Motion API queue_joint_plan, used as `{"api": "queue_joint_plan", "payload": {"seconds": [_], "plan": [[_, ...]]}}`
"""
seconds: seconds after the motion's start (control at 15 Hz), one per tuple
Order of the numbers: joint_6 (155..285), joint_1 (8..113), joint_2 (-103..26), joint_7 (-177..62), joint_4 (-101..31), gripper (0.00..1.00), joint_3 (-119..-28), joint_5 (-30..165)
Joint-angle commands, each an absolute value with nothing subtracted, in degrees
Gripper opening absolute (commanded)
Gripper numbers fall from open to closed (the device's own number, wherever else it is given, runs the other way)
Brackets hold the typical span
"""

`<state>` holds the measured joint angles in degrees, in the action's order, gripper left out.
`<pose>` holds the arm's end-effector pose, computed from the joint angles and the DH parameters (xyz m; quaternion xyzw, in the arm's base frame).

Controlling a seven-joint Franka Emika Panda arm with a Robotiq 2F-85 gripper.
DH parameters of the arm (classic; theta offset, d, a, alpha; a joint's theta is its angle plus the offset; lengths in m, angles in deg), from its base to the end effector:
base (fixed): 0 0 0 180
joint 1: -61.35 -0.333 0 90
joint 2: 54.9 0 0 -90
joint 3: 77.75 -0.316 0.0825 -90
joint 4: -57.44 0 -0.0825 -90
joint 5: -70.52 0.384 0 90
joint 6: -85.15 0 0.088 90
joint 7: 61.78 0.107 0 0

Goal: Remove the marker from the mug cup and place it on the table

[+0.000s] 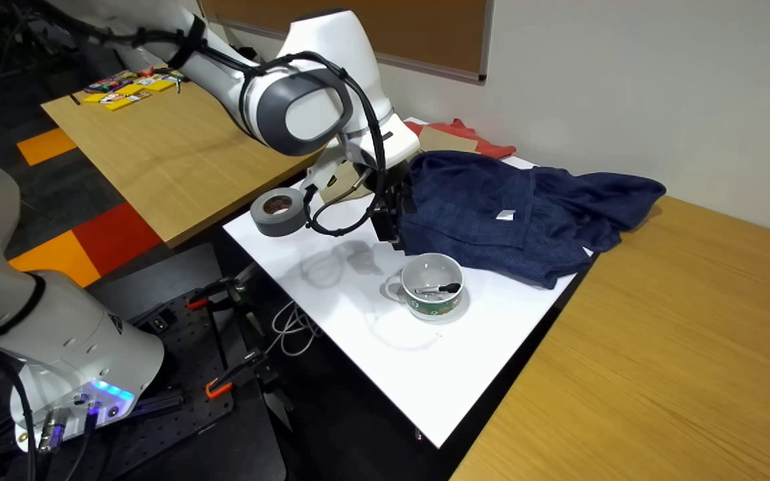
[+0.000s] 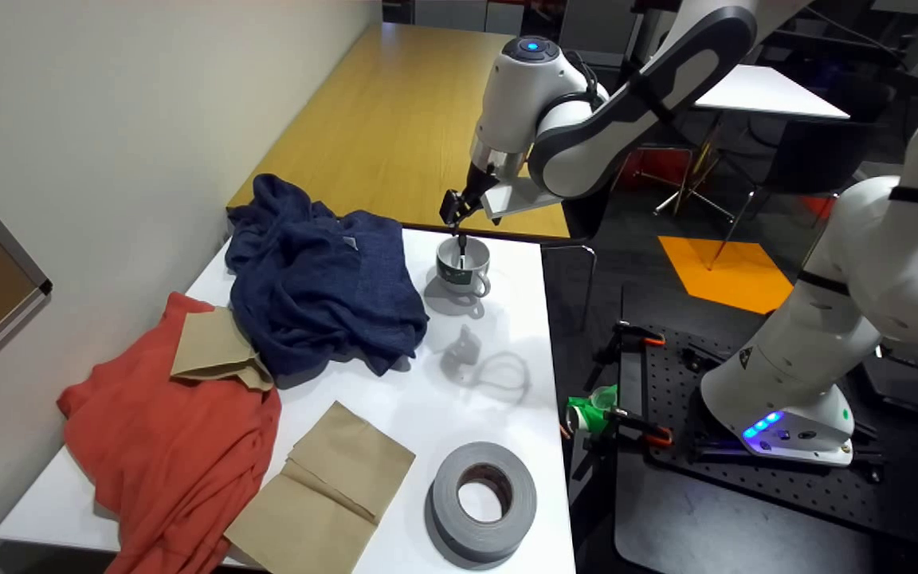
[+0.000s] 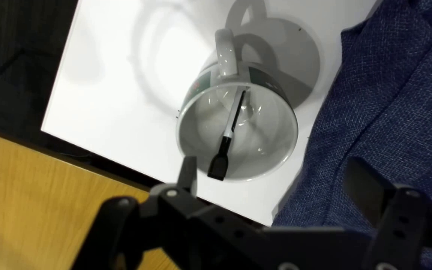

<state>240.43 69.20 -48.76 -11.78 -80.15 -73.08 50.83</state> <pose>0.5058 -0.1003 0.2892 0.9144 -0.3820 0.1227 0.0545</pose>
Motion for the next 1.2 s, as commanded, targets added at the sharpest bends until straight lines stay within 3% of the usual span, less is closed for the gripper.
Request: {"api": "queue_joint_plan", "payload": {"seconds": [0.0,0.47,0.53,0.8,0.93,1.0,1.13], "plan": [[240.8,67.3,-47.3,-11.1,-79.3,1.00,-70.1,51.0],[242.9,66.1,-42.1,-11.9,-76.9,0.99,-67.0,51.8],[243.4,65.9,-41.4,-12.3,-76.4,0.83,-66.8,52.6],[243.9,64.9,-38.7,-12.6,-74.4,0.59,-65.9,54.9],[243.5,64.5,-37.3,-13.0,-73.5,0.57,-65.7,56.5],[243.3,64.3,-36.7,-13.1,-73.1,0.64,-65.6,57.1],[243.3,63.8,-35.4,-13.0,-72.3,0.66,-65.3,58.2]]}}
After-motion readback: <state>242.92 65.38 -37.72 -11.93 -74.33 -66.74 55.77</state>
